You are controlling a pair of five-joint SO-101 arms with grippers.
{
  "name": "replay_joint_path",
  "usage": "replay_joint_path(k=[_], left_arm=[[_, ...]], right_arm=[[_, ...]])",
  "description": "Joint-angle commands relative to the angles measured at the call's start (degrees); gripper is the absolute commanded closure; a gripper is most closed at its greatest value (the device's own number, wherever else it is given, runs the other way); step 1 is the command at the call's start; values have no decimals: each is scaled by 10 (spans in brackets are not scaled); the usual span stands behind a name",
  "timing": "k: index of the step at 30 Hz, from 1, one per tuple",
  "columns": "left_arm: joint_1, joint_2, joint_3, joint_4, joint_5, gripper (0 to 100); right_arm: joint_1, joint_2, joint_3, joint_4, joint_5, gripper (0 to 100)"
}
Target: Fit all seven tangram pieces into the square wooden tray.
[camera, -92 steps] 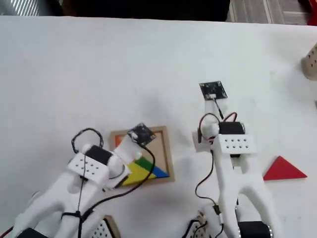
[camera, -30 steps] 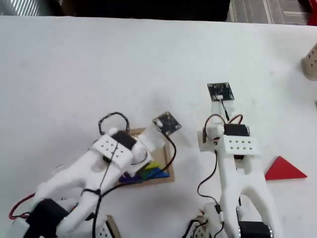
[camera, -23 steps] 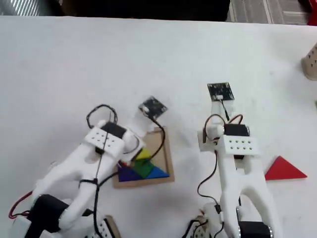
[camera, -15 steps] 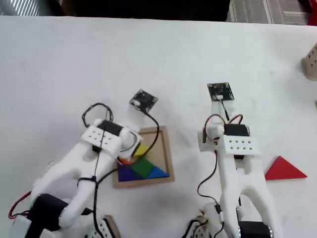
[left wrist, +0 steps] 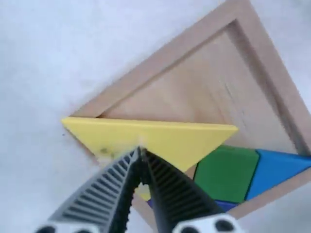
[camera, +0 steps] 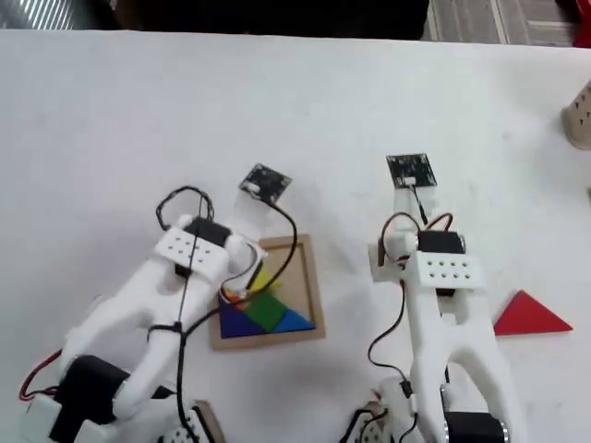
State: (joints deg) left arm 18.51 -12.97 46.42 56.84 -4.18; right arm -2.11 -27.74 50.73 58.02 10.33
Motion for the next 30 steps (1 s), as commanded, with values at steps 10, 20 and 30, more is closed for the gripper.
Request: replay_joint_path(k=[10, 20, 30], left_arm=[[-87, -247, 135, -1, -2, 976], [-113, -119, 134, -29, -61, 978], [1, -108, 135, -67, -5, 978]], right_arm=[[6, -14, -8, -10, 7, 981], [5, -14, -8, -11, 7, 981], [6, -14, -8, -11, 7, 981]])
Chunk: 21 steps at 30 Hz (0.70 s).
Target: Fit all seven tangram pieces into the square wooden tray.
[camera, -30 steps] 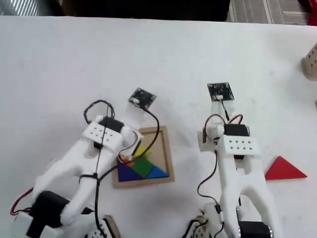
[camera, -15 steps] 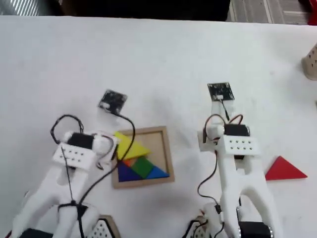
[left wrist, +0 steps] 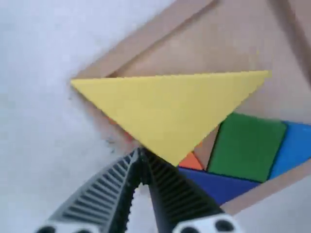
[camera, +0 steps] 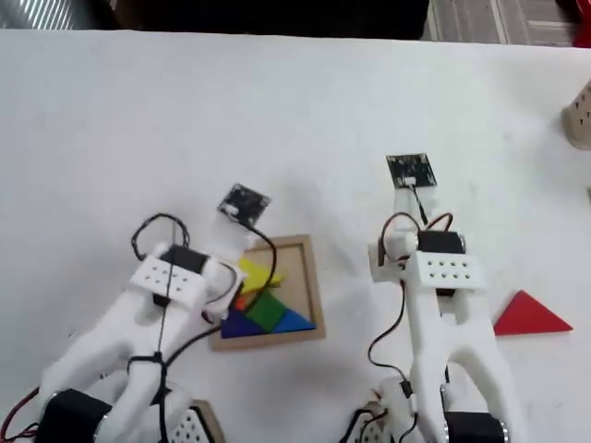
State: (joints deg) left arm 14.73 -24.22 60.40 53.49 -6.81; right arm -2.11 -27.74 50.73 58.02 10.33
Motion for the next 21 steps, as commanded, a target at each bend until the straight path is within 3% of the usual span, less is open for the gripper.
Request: replay_joint_path(k=[1, 10, 21], left_arm=[[46, 5, -4, -38, 23, 978], [119, 0, -34, -46, 82, 978], [122, 6, -59, -87, 95, 977]], right_arm=[[6, -14, -8, -11, 7, 981], [6, -14, -8, -11, 7, 981], [6, -14, -8, -11, 18, 981]])
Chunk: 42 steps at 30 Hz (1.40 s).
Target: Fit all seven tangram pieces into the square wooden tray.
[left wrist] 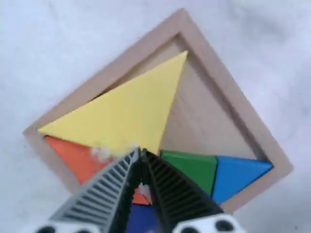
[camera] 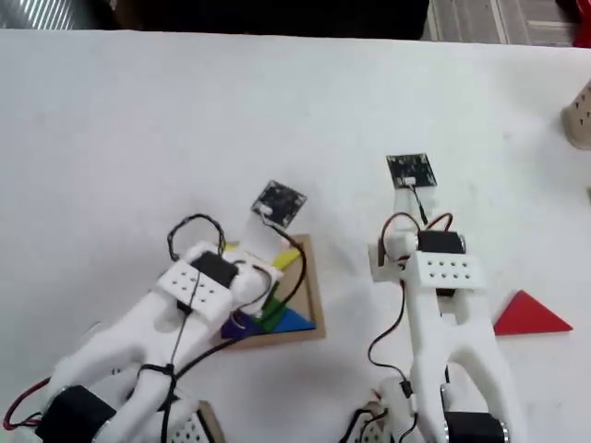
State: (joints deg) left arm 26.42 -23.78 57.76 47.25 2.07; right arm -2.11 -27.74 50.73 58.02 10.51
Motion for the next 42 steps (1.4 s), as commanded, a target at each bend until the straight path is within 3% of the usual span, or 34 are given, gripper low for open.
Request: replay_joint_path(k=[1, 11, 15, 23, 35, 42], left_arm=[[5, 1, -33, -26, 6, 977], [6, 7, -33, -26, 6, 977], [18, 70, -38, -55, 7, 977], [21, 111, -84, -31, 7, 977], [12, -39, -9, -18, 45, 978], [-46, -134, 72, -18, 44, 977]], right_arm=[[6, -14, -8, -11, 16, 981], [6, -14, -8, -11, 17, 981], [6, -14, -8, -10, 17, 981], [6, -15, -8, -8, 17, 981], [6, -15, -8, -10, 17, 981], [5, -15, -8, -10, 17, 981]])
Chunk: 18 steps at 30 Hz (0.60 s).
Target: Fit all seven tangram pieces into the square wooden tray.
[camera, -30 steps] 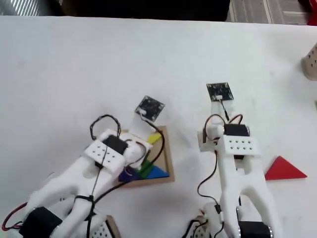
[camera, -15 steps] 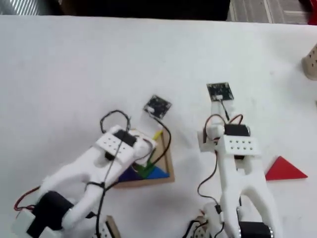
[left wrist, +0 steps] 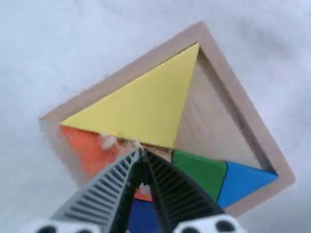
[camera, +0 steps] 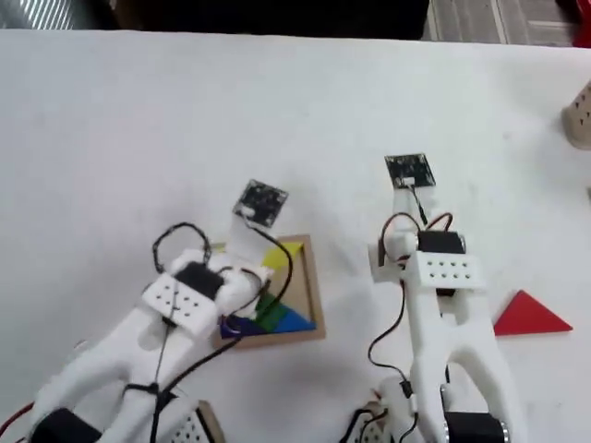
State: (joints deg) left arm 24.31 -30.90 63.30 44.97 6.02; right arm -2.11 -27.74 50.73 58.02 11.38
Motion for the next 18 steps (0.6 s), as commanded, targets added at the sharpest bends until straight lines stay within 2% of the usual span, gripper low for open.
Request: replay_joint_path(k=[1, 6, 11, 14, 18], left_arm=[[-24, -75, 26, 4, 4, 977], [6, -118, 63, 14, 3, 977], [44, -131, 78, 33, -52, 977], [36, -132, 66, 33, -42, 977], [-11, -133, 47, 33, -25, 977]], right_arm=[[5, -15, -8, -10, 8, 981], [5, -14, -8, -11, 8, 981], [5, -14, -8, -11, 8, 981], [5, -14, -8, -11, 8, 981], [5, -14, -7, -18, 8, 981]])
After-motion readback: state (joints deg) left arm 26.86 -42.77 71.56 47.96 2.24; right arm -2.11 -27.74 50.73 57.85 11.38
